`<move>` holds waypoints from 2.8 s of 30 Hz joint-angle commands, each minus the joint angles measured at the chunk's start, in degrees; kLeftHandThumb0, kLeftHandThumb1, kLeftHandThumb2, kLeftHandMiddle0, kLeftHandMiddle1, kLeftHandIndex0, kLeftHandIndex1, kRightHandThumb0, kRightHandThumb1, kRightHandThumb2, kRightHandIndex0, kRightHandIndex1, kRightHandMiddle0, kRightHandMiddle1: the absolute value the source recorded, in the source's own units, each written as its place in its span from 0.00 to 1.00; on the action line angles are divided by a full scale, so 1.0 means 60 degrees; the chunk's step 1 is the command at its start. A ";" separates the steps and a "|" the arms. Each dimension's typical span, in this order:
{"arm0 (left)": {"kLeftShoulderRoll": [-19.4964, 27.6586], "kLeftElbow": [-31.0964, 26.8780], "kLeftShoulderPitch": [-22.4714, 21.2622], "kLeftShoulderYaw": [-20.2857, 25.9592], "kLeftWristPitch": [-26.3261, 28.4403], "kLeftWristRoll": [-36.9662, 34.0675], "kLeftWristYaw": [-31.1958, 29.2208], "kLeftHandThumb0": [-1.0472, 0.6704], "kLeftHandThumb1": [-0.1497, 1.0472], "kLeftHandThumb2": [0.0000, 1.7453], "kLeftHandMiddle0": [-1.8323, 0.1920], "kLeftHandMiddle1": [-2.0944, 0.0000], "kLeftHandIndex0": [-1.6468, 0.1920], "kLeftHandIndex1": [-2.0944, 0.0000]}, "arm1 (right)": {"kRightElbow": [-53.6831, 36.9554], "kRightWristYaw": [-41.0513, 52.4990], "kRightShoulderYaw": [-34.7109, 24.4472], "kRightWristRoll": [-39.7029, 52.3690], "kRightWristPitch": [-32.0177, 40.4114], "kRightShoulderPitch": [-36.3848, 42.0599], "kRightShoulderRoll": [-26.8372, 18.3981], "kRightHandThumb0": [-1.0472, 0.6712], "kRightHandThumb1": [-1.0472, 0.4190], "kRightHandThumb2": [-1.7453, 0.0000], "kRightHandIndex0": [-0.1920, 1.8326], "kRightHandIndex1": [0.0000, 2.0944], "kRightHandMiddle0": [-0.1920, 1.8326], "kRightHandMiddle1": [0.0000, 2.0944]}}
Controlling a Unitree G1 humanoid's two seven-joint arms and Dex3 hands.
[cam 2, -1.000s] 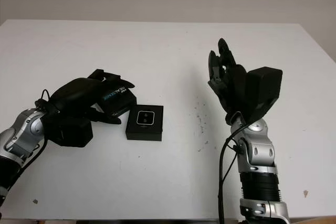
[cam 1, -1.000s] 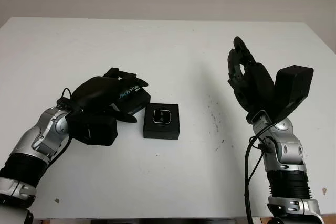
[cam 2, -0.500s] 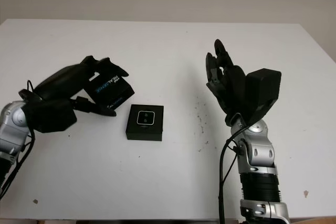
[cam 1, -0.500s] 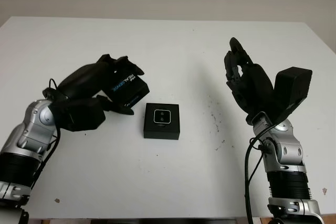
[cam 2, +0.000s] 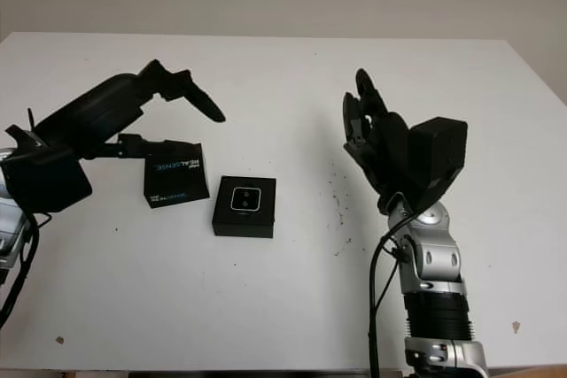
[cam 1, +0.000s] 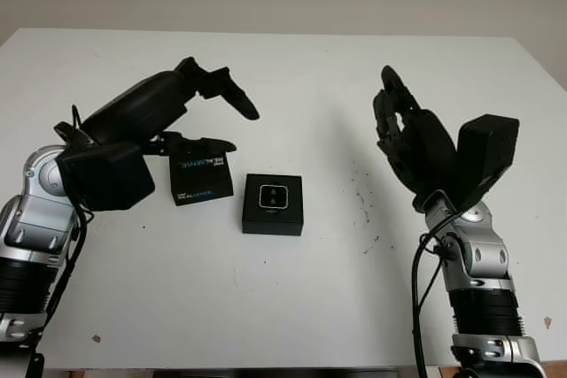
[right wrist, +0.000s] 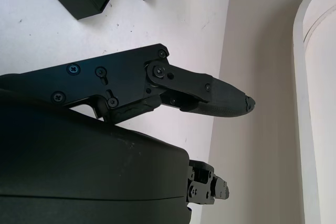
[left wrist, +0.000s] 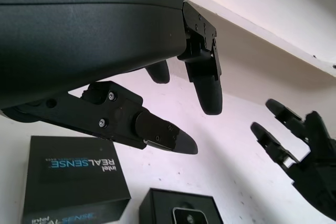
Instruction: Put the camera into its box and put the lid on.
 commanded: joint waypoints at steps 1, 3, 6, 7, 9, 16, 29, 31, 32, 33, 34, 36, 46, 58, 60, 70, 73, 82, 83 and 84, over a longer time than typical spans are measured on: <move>-0.0068 -0.0131 -0.0023 -0.0242 -0.0188 0.0226 -0.0042 0.49 0.98 0.03 0.78 0.31 0.76 0.44 | -0.0027 0.0040 -0.0012 0.0009 -0.0135 -0.0006 -0.0078 0.23 0.00 0.64 0.02 0.02 0.03 0.02; 0.0007 -0.0145 -0.0058 -0.0381 -0.0240 0.0645 0.0023 0.48 0.99 0.03 0.81 0.29 0.79 0.42 | -0.0007 0.0048 -0.0007 -0.0006 -0.0157 -0.0002 -0.0077 0.23 0.00 0.64 0.02 0.02 0.03 0.02; 0.0317 -0.0304 -0.0107 -0.0549 -0.0187 0.1552 0.0047 0.47 0.99 0.03 0.88 0.30 0.86 0.45 | 0.0004 0.0036 -0.0056 0.0056 -0.0120 -0.0004 -0.0041 0.23 0.00 0.64 0.02 0.02 0.03 0.03; 0.0473 -0.0507 -0.0100 -0.0594 -0.0019 0.2009 0.0023 0.42 0.97 0.03 0.91 0.42 0.87 0.56 | 0.0012 0.0031 -0.0053 0.0050 -0.0141 -0.0001 -0.0044 0.24 0.00 0.65 0.02 0.02 0.03 0.03; 0.0677 -0.1146 -0.0032 -0.0627 0.0735 0.2818 -0.0178 0.35 0.95 0.03 0.91 0.67 0.87 0.74 | 0.0042 0.0044 -0.0040 0.0034 -0.0201 0.0007 -0.0058 0.24 0.00 0.65 0.02 0.02 0.03 0.03; 0.0618 -0.3056 0.0563 -0.0675 0.3438 0.4869 -0.0701 0.15 0.97 0.04 0.90 0.97 0.95 0.95 | 0.0083 -0.0034 -0.0037 0.0073 -0.0221 0.0021 0.0031 0.24 0.00 0.65 0.02 0.02 0.03 0.03; 0.0449 -0.3508 0.0819 -0.1193 0.5218 0.5664 -0.1766 0.08 0.98 0.03 0.94 0.98 1.00 0.98 | 0.0038 -0.0148 -0.0035 0.0111 -0.0216 0.0099 0.0030 0.24 0.00 0.66 0.02 0.03 0.04 0.03; 0.0403 -0.3473 0.0789 -0.1320 0.5378 0.5790 -0.1850 0.08 0.97 0.03 0.93 0.98 0.99 0.98 | 0.0076 -0.0085 -0.0030 0.0134 -0.0291 0.0098 0.0025 0.24 0.00 0.66 0.02 0.03 0.04 0.03; 0.0365 -0.3425 0.0777 -0.1366 0.5416 0.5827 -0.1835 0.09 0.96 0.03 0.93 0.97 0.99 0.97 | 0.0090 -0.0068 -0.0031 0.0141 -0.0314 0.0097 0.0025 0.23 0.00 0.66 0.02 0.02 0.04 0.03; 0.0329 -0.3347 0.0758 -0.1415 0.5432 0.5864 -0.1791 0.09 0.96 0.03 0.93 0.97 0.99 0.97 | 0.0101 -0.0057 -0.0032 0.0146 -0.0323 0.0096 0.0025 0.23 0.00 0.66 0.02 0.02 0.04 0.03; 0.0293 -0.3248 0.0735 -0.1452 0.5421 0.5877 -0.1726 0.09 0.95 0.03 0.92 0.97 0.98 0.97 | 0.0110 -0.0041 -0.0028 0.0140 -0.0341 0.0098 0.0016 0.23 0.00 0.66 0.02 0.02 0.04 0.03; 0.0240 -0.3014 0.0686 -0.1516 0.5324 0.5885 -0.1552 0.09 0.95 0.03 0.91 0.97 0.98 0.97 | 0.0115 -0.0033 -0.0025 0.0125 -0.0342 0.0103 -0.0002 0.23 0.00 0.66 0.02 0.03 0.04 0.03; -0.0179 -0.1367 -0.0074 -0.1853 0.5315 0.6081 -0.0843 0.11 0.94 0.03 0.88 0.96 0.96 0.96 | 0.0116 -0.0029 -0.0022 0.0131 -0.0326 0.0122 -0.0012 0.23 0.00 0.66 0.02 0.03 0.04 0.03; -0.0199 -0.0035 -0.0743 -0.2119 0.5121 0.6035 -0.0463 0.10 0.95 0.03 0.86 0.96 0.95 0.96 | 0.0220 -0.0039 -0.0034 0.0147 -0.0352 0.0093 0.0003 0.23 0.00 0.66 0.03 0.03 0.05 0.03; -0.0183 0.0035 -0.0792 -0.2160 0.5162 0.6061 -0.0520 0.12 0.93 0.03 0.85 0.95 0.93 0.96 | 0.0218 -0.0053 -0.0028 0.0134 -0.0345 0.0092 0.0004 0.24 0.00 0.66 0.03 0.03 0.05 0.03; 0.0159 0.0103 -0.1028 -0.2396 0.4975 0.6099 -0.1420 0.14 0.88 0.03 1.00 0.52 0.86 0.93 | 0.0255 -0.0067 -0.0072 0.0188 -0.0370 0.0091 0.0030 0.24 0.00 0.67 0.03 0.03 0.05 0.03; 0.0204 0.0138 -0.1034 -0.2337 0.4848 0.5886 -0.1622 0.14 0.88 0.03 1.00 0.46 0.87 0.85 | 0.0258 -0.0061 -0.0029 0.0128 -0.0408 0.0101 0.0001 0.23 0.00 0.66 0.03 0.03 0.05 0.03; 0.0225 0.0124 -0.1063 -0.2416 0.4777 0.5851 -0.1889 0.16 0.87 0.03 1.00 0.53 0.97 0.75 | 0.0206 -0.0103 -0.0064 0.0158 -0.0323 0.0129 0.0016 0.24 0.00 0.67 0.03 0.03 0.05 0.03; 0.0204 0.0122 -0.1038 -0.2403 0.4784 0.5840 -0.1852 0.16 0.87 0.03 1.00 0.52 0.97 0.75 | 0.0189 -0.0125 -0.0057 0.0145 -0.0305 0.0134 0.0016 0.23 0.00 0.67 0.03 0.03 0.05 0.03; 0.0174 0.0121 -0.1006 -0.2377 0.4787 0.5815 -0.1787 0.17 0.87 0.03 1.00 0.51 0.96 0.76 | 0.0184 -0.0131 -0.0047 0.0131 -0.0303 0.0138 0.0009 0.23 0.00 0.67 0.03 0.03 0.06 0.03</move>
